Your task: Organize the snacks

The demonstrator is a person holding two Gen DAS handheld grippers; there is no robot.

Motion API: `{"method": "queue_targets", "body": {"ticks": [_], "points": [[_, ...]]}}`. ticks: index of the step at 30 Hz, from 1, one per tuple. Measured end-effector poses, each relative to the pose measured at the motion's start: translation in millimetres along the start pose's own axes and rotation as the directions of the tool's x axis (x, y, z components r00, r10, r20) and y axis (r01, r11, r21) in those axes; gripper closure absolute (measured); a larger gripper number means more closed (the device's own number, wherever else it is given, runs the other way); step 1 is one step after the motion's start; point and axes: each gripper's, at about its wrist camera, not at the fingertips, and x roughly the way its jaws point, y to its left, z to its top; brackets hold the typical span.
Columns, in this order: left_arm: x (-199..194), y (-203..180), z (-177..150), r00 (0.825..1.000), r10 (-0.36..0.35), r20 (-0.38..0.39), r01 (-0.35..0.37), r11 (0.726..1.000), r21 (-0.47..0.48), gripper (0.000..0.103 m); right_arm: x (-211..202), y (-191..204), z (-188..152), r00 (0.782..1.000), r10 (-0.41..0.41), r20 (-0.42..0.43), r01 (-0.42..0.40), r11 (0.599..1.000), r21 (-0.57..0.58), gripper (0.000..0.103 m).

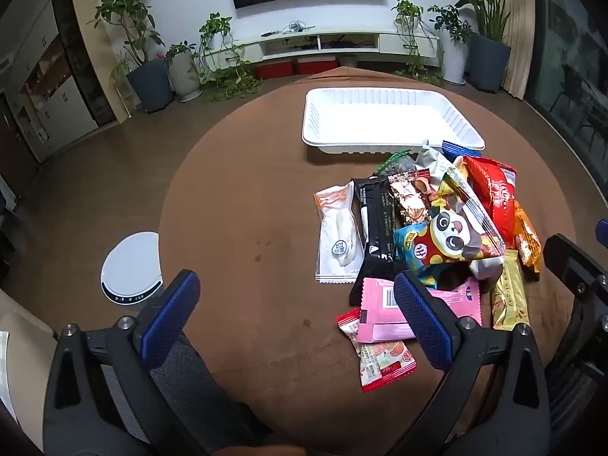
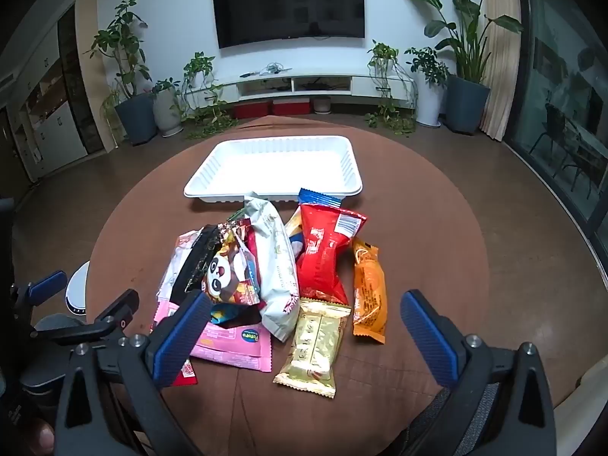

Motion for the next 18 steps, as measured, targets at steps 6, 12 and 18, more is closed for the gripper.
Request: {"method": "queue_targets", "body": {"ticks": [6, 12, 18], "points": [[-3, 1, 1, 1.0, -0.001, 0.01, 0.001, 1.0, -0.011, 0.0, 2, -1, 0, 1.0, 0.002, -0.008, -0.002, 1.0, 0.004, 0.001], [-1, 2, 1, 1.0, -0.02, -0.012, 0.02, 1.0, -0.017, 0.0, 4, -2, 0, 1.0, 0.002, -0.012, -0.001, 1.0, 0.005, 0.001], [3, -1, 0, 1.0, -0.025, -0.013, 0.025, 1.0, -0.015, 0.0, 4, -3, 0, 1.0, 0.001, -0.013, -0.001, 1.0, 0.004, 0.001]]}}
